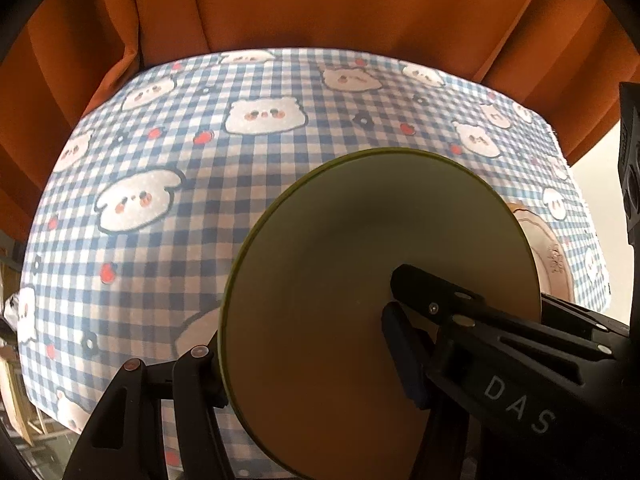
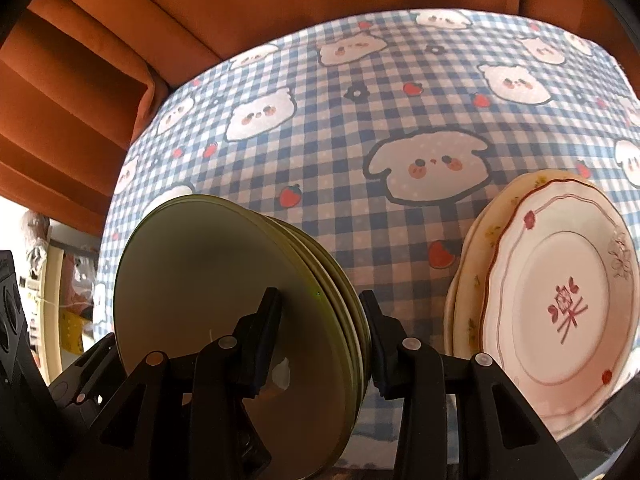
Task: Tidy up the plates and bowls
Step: 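Lower the nested bowls onto the red-rim plate stack with both tools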
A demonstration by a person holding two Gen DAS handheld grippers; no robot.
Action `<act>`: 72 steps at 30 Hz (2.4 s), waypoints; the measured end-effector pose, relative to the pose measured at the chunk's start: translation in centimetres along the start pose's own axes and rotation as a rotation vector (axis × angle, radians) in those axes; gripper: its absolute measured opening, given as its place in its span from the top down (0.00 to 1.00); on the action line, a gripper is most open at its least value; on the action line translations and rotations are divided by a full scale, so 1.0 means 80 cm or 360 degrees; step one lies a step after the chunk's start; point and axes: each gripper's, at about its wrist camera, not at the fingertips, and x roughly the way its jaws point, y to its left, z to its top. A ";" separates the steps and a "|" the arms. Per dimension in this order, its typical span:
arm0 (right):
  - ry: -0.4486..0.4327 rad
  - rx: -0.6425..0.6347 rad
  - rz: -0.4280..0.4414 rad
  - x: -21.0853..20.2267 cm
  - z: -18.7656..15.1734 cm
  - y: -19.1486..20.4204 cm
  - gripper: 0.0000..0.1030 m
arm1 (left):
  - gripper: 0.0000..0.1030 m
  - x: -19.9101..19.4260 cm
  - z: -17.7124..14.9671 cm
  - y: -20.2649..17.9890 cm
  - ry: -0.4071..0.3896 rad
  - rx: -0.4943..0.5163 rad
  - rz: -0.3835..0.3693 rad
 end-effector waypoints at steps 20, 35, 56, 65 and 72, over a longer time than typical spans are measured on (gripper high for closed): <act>-0.0209 0.0112 -0.0054 -0.052 -0.032 0.024 0.58 | 0.40 -0.042 -0.013 -0.012 -0.0130 0.0124 -0.0043; -0.0254 0.0003 0.0002 -0.097 -0.016 -0.054 0.58 | 0.40 -0.045 -0.004 -0.096 -0.0199 0.0071 0.0005; -0.0248 -0.0022 -0.0029 -0.135 -0.012 -0.167 0.59 | 0.40 -0.016 -0.006 -0.211 -0.0198 0.0049 -0.0042; -0.0205 -0.0008 -0.0038 -0.131 -0.016 -0.211 0.59 | 0.40 0.009 -0.014 -0.240 -0.0135 0.0032 -0.0047; -0.0137 0.0004 -0.0054 -0.117 -0.017 -0.227 0.59 | 0.40 0.027 -0.014 -0.244 -0.0062 0.0014 -0.0067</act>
